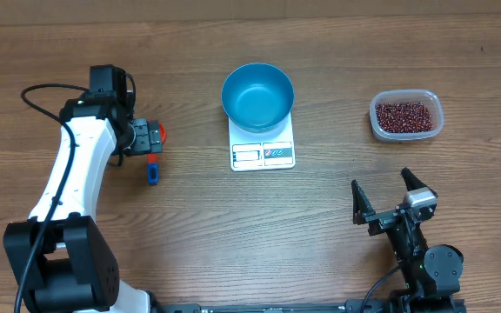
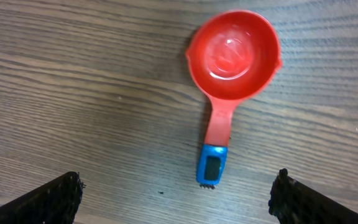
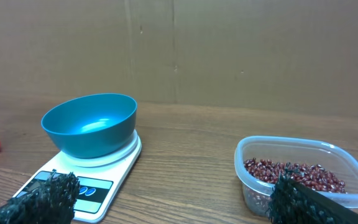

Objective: Scoop item into bowl and weigh 150g on scale
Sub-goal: 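Lower the left gripper toward the red scoop's cup rim, then descend the left gripper onto the scoop cup edge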

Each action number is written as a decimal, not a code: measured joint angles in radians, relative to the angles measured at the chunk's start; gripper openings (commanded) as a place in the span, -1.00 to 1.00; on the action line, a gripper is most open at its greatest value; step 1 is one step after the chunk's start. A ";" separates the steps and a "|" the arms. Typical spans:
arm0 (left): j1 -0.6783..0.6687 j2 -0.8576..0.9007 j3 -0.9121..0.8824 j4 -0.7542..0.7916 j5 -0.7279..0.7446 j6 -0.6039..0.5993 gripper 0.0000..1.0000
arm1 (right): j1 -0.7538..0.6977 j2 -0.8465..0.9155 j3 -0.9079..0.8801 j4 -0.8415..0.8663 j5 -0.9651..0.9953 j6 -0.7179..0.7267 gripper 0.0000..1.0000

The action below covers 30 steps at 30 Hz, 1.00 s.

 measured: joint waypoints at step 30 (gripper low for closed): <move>0.009 0.167 0.000 0.146 0.000 0.072 0.99 | 0.000 0.000 0.000 0.000 0.000 0.000 1.00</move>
